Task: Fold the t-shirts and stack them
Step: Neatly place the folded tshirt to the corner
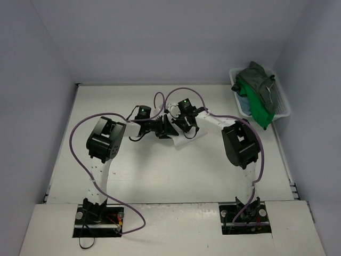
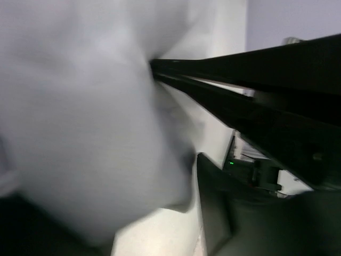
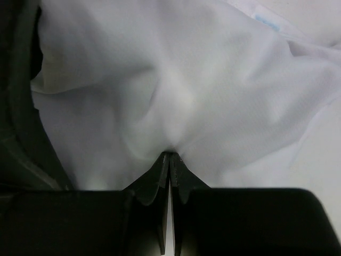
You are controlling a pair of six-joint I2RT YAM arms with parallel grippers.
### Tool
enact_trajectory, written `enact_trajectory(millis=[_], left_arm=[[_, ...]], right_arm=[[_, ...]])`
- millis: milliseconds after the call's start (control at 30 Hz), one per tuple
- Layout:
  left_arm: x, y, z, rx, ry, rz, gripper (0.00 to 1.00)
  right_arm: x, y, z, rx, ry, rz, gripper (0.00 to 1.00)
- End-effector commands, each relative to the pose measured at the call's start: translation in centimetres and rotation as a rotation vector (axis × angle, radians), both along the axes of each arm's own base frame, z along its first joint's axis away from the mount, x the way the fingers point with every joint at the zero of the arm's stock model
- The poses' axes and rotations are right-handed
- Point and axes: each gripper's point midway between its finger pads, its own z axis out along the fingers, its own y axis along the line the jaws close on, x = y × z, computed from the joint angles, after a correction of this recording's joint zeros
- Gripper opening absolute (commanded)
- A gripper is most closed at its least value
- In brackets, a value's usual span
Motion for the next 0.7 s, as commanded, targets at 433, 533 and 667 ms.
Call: enact_trajectory(millis=[433, 533, 667], left_arm=[[0.4, 2.3, -4.3, 0.195, -0.009, 0.007, 0.00], [2.4, 4.4, -3.7, 0.230, -0.039, 0.033, 0.00], [3.7, 7.3, -3.5, 0.291, -0.043, 0.040, 0.00]], right_arm=[[-1.2, 0.3, 2.5, 0.043, -0.022, 0.050, 0.00], [-0.9, -0.3, 3.8, 0.060, -0.043, 0.043, 0.00], [0.1, -1.3, 7.0, 0.109, -0.096, 0.027, 0.00]])
